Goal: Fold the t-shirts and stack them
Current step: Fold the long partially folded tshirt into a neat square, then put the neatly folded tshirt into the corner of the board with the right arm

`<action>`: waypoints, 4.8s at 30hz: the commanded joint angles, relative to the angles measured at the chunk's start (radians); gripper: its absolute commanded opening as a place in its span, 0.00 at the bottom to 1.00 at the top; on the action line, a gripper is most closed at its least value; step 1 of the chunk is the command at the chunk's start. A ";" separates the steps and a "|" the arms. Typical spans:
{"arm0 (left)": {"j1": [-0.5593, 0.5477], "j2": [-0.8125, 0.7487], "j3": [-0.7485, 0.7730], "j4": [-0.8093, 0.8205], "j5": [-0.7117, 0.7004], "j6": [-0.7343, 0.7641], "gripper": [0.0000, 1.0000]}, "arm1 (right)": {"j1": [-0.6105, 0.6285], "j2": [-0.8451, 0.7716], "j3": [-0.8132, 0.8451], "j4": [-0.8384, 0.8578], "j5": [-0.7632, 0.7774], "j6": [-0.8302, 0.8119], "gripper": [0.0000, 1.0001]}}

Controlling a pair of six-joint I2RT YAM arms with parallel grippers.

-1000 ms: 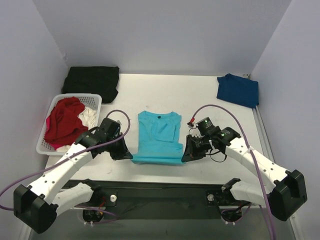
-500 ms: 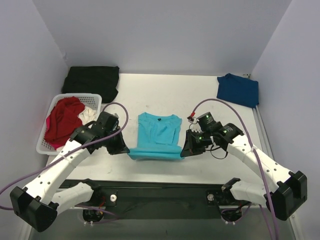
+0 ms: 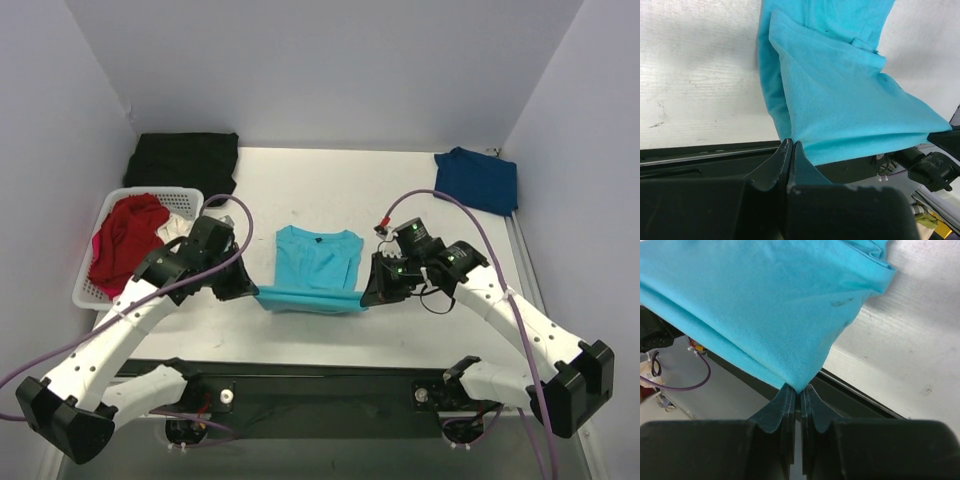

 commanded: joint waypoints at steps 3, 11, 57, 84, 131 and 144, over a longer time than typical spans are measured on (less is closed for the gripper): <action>0.002 -0.093 -0.026 -0.050 -0.055 -0.030 0.00 | 0.016 -0.087 -0.061 -0.073 0.003 0.004 0.00; 0.002 -0.080 -0.009 -0.026 -0.060 -0.021 0.00 | 0.028 -0.053 -0.023 -0.070 0.035 -0.011 0.00; 0.249 0.869 0.555 0.593 -0.060 0.297 0.51 | -0.254 0.725 0.533 0.103 0.165 -0.106 0.38; 0.263 0.361 0.080 0.510 0.047 0.249 0.54 | -0.216 0.695 0.057 0.600 -0.077 0.030 0.63; 0.335 0.387 0.158 0.470 0.169 0.346 0.55 | -0.346 1.165 1.073 -0.136 0.431 -0.247 0.00; 0.343 0.646 0.261 0.637 0.265 0.318 0.54 | -0.530 1.269 1.448 -0.124 0.541 -0.399 0.00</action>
